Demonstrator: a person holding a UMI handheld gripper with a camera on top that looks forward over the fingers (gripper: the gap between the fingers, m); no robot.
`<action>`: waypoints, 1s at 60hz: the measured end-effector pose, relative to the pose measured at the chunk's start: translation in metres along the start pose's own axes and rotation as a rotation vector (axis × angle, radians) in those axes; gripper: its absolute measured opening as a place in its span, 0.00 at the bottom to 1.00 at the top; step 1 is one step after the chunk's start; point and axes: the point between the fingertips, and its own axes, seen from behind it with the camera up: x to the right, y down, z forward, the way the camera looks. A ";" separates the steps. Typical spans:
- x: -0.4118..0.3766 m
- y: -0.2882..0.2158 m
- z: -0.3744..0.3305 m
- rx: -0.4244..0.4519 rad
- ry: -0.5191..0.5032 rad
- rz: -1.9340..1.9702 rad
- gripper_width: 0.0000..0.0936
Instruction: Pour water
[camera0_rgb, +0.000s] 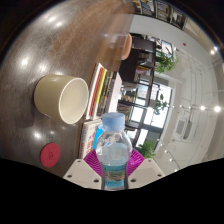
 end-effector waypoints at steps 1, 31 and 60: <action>0.000 -0.002 0.001 0.002 0.002 -0.029 0.27; -0.011 -0.025 0.000 0.028 0.024 -0.283 0.27; 0.066 0.039 -0.028 0.088 -0.083 1.432 0.30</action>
